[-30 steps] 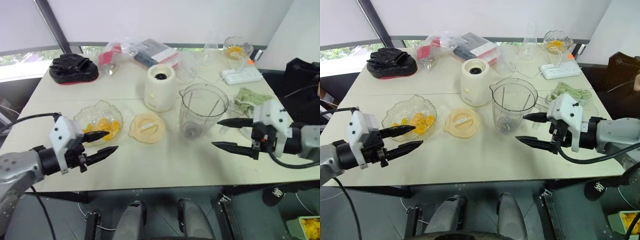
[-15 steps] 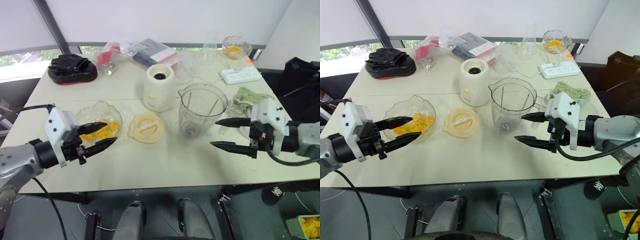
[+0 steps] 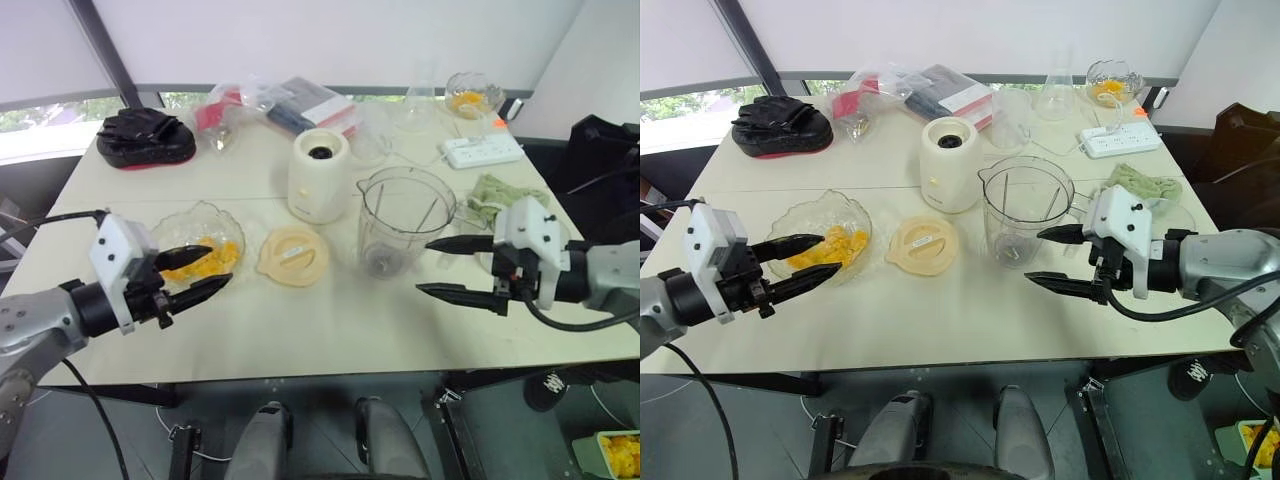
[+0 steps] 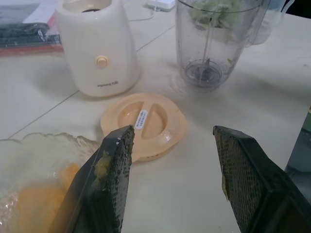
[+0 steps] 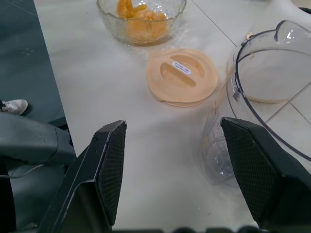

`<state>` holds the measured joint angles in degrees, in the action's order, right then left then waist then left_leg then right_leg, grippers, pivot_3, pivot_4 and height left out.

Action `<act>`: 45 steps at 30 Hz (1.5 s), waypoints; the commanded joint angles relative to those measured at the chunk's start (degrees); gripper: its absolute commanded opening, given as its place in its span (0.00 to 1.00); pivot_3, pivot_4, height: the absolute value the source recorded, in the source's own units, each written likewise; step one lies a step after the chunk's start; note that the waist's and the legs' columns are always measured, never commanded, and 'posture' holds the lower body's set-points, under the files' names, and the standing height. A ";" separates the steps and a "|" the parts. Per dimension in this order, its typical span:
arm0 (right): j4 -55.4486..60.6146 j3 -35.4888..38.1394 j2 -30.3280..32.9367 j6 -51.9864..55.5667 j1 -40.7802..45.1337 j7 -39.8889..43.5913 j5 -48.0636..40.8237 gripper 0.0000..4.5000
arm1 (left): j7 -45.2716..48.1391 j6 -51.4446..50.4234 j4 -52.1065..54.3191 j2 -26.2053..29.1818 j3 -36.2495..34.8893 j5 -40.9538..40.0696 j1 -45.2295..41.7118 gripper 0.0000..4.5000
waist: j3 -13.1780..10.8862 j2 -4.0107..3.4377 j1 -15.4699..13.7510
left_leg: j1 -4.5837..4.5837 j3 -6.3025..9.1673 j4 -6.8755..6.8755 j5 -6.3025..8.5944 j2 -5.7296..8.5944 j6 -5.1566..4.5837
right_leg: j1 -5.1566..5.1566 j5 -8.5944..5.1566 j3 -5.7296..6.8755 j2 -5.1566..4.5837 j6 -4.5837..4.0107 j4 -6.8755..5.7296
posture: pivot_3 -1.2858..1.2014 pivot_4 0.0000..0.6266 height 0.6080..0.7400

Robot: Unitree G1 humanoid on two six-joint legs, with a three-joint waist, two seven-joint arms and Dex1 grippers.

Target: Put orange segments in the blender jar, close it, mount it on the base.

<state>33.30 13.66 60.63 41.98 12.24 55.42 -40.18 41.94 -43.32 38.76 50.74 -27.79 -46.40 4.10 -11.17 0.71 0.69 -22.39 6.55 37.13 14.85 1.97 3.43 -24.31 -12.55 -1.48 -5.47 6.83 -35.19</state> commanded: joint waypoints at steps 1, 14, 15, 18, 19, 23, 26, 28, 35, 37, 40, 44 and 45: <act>0.45 0.61 -0.72 -0.90 0.94 -0.59 -0.26 0.72 | -0.20 -0.21 0.13 1.21 -0.41 -0.61 -1.21 0.61 | 0.00 0.00 0.00 | 0.00 0.00 0.00 0.00 0.00 0.00 | 0.00 0.00 0.00 0.00 0.00 0.00 | 0.52 0.24 1.00; 5.70 -2.03 -7.34 0.36 0.27 -8.63 -0.95 0.72 | 21.15 7.95 -40.51 16.67 18.33 15.59 -23.66 0.61 | -0.01 -0.02 0.06 | -0.02 -0.01 -0.05 0.00 0.00 0.00 | -0.07 0.00 0.01 0.02 -0.01 -0.03 | 0.52 0.24 1.00; 6.37 -2.09 -7.86 0.52 -0.19 -9.48 -0.97 0.72 | 23.20 9.42 -45.13 16.28 21.43 18.04 -27.25 0.61 | -0.01 -0.01 -0.11 | -0.04 -0.01 -0.06 0.00 0.00 0.00 | -0.09 0.01 0.01 0.02 -0.01 -0.02 | 0.52 0.24 1.00; 7.95 -2.27 -9.08 1.06 -1.32 -11.64 -1.33 0.72 | 27.56 14.94 -57.63 13.30 29.12 25.48 -37.08 0.61 | -0.04 0.04 -0.07 | -0.07 -0.01 -0.06 0.00 0.02 0.00 | -0.10 0.01 0.01 0.02 0.03 -0.02 | 0.52 0.24 1.00; 8.46 -2.34 -9.39 1.18 -1.73 -12.24 -1.49 0.72 | 28.54 16.80 -61.84 11.98 31.43 28.04 -40.34 0.61 | -0.03 0.06 -0.23 | -0.07 -0.01 -0.06 0.00 0.02 0.00 | -0.10 0.01 0.01 0.02 0.03 -0.01 | 0.52 0.24 1.00; 9.49 -3.47 -10.29 1.60 -2.13 -13.72 -1.83 0.72 | 31.14 24.77 -80.18 4.97 40.47 39.61 -53.65 0.61 | -0.05 0.23 -0.10 | -0.06 0.02 0.03 -0.01 0.05 -0.01 | -0.06 0.13 0.02 0.02 0.22 -0.09 | 0.52 0.24 1.00; 8.87 -4.11 -9.61 1.61 -1.44 -13.05 -1.94 0.72 | 30.97 29.89 -90.03 1.84 44.64 46.47 -59.25 0.61 | -0.10 0.35 0.40 | -0.07 0.01 0.03 -0.01 0.04 -0.01 | -0.06 0.14 0.02 0.02 0.25 -0.08 | 0.52 0.24 1.00; 8.12 -4.59 -8.79 1.44 -0.90 -11.95 -1.61 0.72 | 30.55 30.82 -95.51 -0.30 46.35 49.78 -62.60 0.61 | -0.11 0.35 0.45 | -0.06 0.01 -0.01 0.00 0.03 -0.02 | -0.10 0.15 0.02 0.03 0.28 -0.09 | 0.52 0.24 1.00; 5.65 -6.45 -7.41 1.20 2.08 -8.80 -1.28 0.72 | 25.16 33.61 -107.62 -5.29 48.48 58.05 -69.55 0.61 | -0.14 0.45 0.12 | -0.07 0.03 0.01 0.01 0.04 -0.04 | -0.11 0.12 0.03 0.02 0.41 -0.18 | 0.52 0.24 1.00; 5.07 -6.73 -7.32 1.09 2.64 -8.09 -1.13 0.72 | 23.91 33.85 -109.27 -6.70 48.25 59.03 -70.33 0.61 | -0.14 0.45 0.09 | -0.08 0.03 0.01 0.01 0.04 -0.04 | -0.11 0.13 0.02 0.02 0.43 -0.18 | 0.52 0.24 1.00; 4.17 -7.21 -7.31 0.61 3.29 -7.33 -0.38 0.72 | 22.51 34.15 -110.62 -8.37 47.96 60.19 -70.73 0.61 | -0.14 0.45 0.06 | -0.08 0.05 0.02 0.01 0.04 -0.04 | -0.11 0.14 0.03 0.01 0.45 -0.20 | 0.52 0.24 1.00; 3.96 -7.03 -7.37 0.32 3.48 -7.03 -0.05 0.72 | 20.81 33.45 -111.67 -10.93 47.35 60.87 -71.08 0.61 | -0.14 0.47 0.06 | -0.08 0.05 0.03 0.01 0.04 -0.04 | -0.11 0.16 0.02 0.01 0.49 -0.21 | 0.52 0.24 1.00; 4.13 -6.89 -7.35 0.35 3.30 -7.04 -0.02 0.72 | 20.51 33.30 -111.87 -11.45 47.09 60.91 -71.19 0.61 | -0.14 0.47 0.05 | -0.08 0.05 0.03 0.01 0.04 -0.04 | -0.11 0.16 0.03 0.01 0.49 -0.22 | 0.52 0.24 1.00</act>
<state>36.65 5.85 52.79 43.34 14.73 48.21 -40.46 63.16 -9.76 -73.11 39.13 20.83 14.27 -65.49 -11.31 1.18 0.73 -22.47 6.60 37.16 14.86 2.01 3.39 -24.42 -12.38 -1.46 -5.46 7.32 -35.42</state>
